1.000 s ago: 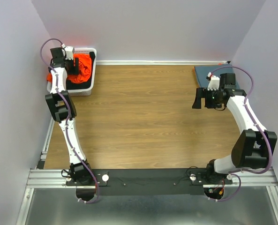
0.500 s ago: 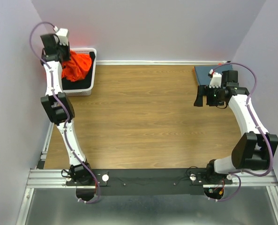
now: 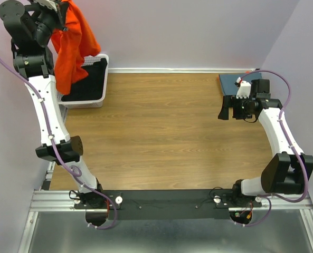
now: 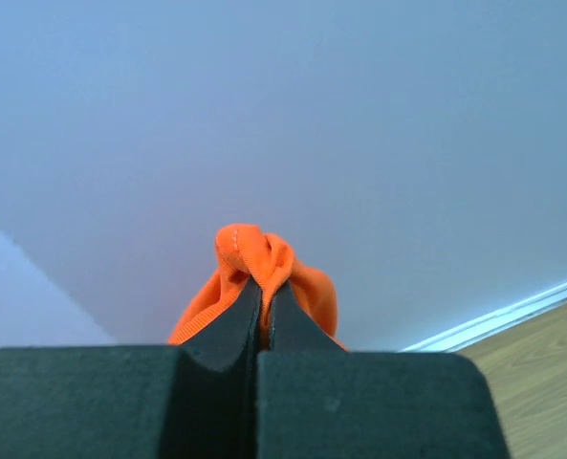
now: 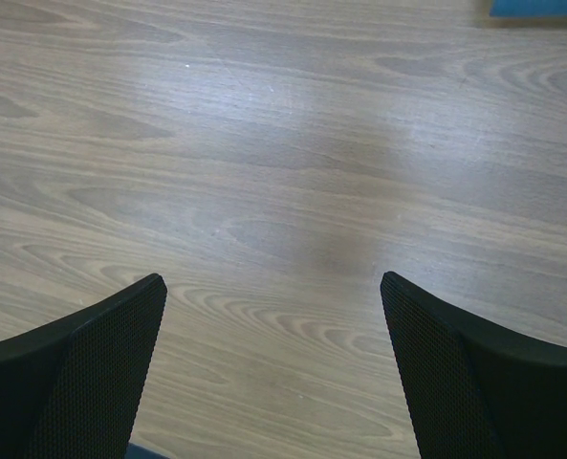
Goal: Fold and stack the t-shirts
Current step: Move the tshirt to the center of the board
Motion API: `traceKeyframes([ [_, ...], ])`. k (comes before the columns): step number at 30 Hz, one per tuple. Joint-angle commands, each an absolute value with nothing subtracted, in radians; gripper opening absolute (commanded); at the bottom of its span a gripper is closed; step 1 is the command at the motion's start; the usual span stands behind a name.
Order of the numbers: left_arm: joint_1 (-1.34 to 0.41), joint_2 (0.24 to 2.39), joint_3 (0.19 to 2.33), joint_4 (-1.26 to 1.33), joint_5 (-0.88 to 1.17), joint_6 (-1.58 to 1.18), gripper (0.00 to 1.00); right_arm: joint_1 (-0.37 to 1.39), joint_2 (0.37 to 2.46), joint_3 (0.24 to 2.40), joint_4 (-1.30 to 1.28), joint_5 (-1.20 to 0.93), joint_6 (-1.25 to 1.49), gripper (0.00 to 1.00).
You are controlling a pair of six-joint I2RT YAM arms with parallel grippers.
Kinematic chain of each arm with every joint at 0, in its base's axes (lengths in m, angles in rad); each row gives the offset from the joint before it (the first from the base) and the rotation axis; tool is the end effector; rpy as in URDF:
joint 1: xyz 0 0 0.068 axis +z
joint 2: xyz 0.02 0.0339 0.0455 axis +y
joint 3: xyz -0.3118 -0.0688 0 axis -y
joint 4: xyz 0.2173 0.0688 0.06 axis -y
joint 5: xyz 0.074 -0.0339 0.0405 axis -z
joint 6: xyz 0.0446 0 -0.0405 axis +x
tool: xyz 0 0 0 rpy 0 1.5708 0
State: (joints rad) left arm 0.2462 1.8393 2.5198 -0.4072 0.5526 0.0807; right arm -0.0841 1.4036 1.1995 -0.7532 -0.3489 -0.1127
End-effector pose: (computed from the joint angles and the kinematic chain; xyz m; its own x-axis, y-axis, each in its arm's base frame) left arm 0.3371 0.0606 0.6277 0.2837 0.1420 -0.9483 0.2607 0.9403 0.2188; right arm 0.2602 -0.0066 0.3409 -0.7964 -0.0389 -0.6035 -0.2081 0.9546 0.2130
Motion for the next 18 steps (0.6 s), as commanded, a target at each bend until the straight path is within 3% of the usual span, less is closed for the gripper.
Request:
traceKeyframes([
  [1,0.195,1.790,2.531,-0.376,0.652,-0.030,0.00,-0.083,1.370,1.221,-0.772,-0.387,-0.109,1.00],
  [9,0.025,1.717,2.499,-0.314,0.702,-0.103,0.00,-0.083,1.365,1.215,-0.770,-0.396,-0.112,1.00],
  [14,-0.028,1.681,2.355,-0.272,0.828,-0.161,0.00,-0.083,1.365,1.207,-0.770,-0.399,-0.112,1.00],
  [17,-0.012,1.643,2.168,-0.343,0.893,-0.074,0.47,-0.083,1.370,1.204,-0.770,-0.402,-0.112,1.00],
  [18,-0.008,1.605,2.095,-0.357,0.913,-0.048,0.98,-0.083,1.370,1.203,-0.770,-0.405,-0.115,1.00],
])
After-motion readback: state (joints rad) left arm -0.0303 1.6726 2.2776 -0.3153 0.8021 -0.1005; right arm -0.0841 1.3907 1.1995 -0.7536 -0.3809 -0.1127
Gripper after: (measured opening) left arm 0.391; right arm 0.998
